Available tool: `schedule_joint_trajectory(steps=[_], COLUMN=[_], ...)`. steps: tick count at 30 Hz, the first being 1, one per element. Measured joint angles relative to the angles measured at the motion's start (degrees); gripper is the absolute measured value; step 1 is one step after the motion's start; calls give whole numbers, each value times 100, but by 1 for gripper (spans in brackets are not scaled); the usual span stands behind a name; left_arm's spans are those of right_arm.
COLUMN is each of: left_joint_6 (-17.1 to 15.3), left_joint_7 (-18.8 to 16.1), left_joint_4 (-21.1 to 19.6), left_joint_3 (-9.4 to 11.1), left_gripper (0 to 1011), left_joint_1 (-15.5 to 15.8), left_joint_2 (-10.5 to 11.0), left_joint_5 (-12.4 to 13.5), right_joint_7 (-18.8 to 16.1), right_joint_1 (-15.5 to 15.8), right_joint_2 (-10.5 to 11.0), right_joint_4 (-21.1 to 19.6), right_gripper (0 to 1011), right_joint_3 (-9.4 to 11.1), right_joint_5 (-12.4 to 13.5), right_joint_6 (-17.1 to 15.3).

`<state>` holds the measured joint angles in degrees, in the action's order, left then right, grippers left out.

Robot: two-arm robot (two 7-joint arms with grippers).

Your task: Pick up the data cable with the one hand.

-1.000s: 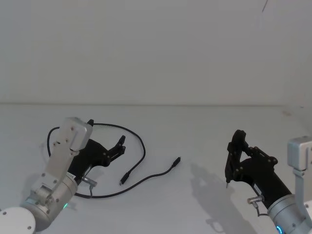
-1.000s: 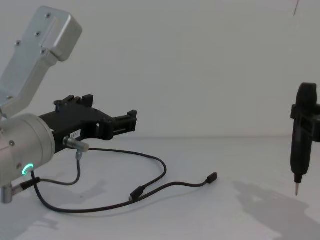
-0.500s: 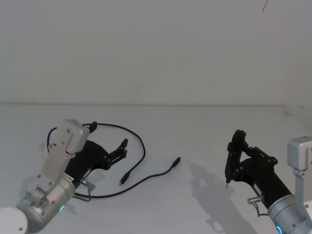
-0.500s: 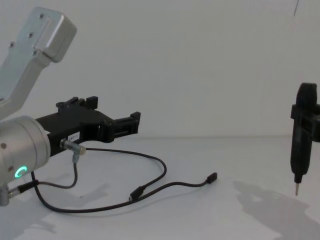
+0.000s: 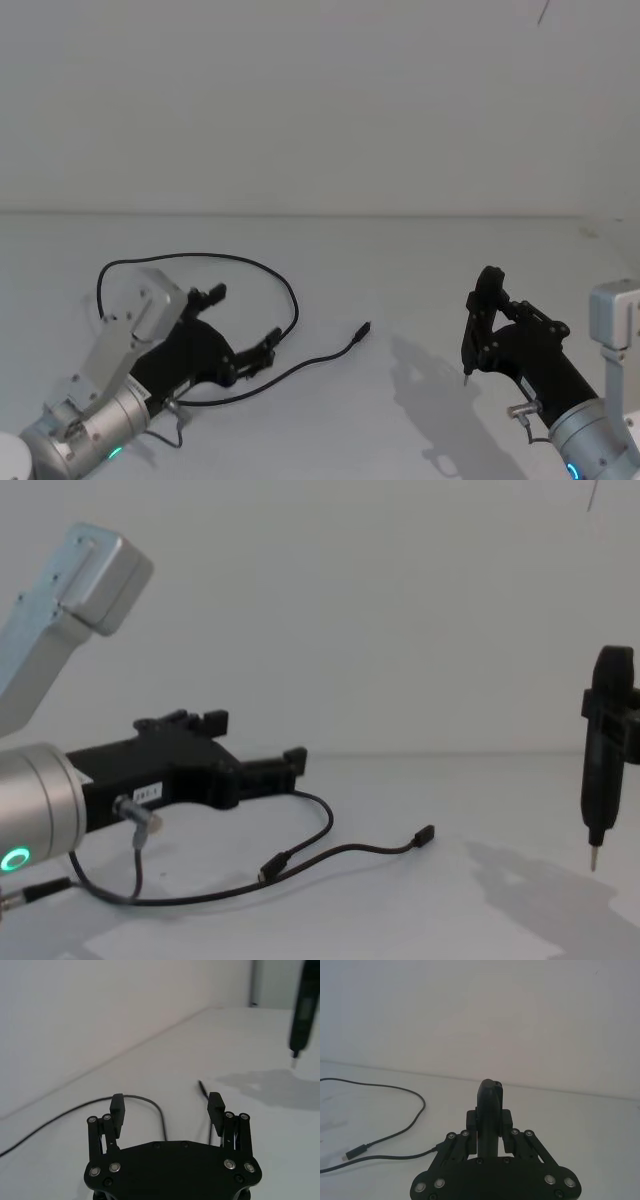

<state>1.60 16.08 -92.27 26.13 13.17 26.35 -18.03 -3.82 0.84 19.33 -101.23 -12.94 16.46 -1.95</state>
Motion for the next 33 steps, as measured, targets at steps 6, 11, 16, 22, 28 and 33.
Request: schedule_joint_trajectory(steps=[6, 11, 16, 22, 28, 33], left_joint_6=[-118, -255, -331, -374, -381, -381], left_joint_7=[541, 955, 1213, 1440, 1559, 1611], left_joint_4=[105, 298, 514, 842, 1161, 1351], left_joint_3=[123, 273, 393, 522, 628, 678], left_gripper=[1001, 1001, 1001, 1001, 1001, 1001], left_joint_1=[83, 253, 424, 647, 851, 961], left_joint_2=[131, 176, 153, 50, -108, -239], left_joint_5=[-125, -151, -135, -42, 50, 92], right_joint_7=[0, 0, 0, 0, 0, 0], right_joint_1=[0, 0, 0, 0, 0, 0], right_joint_2=[0, 0, 0, 0, 0, 0], right_joint_4=[0, 0, 0, 0, 0, 0], right_gripper=[279, 279, 279, 279, 279, 279], right_joint_3=[0, 0, 0, 0, 0, 0], right_joint_5=[0, 0, 0, 0, 0, 0], right_joint_6=[0, 1, 0, 0, 0, 0])
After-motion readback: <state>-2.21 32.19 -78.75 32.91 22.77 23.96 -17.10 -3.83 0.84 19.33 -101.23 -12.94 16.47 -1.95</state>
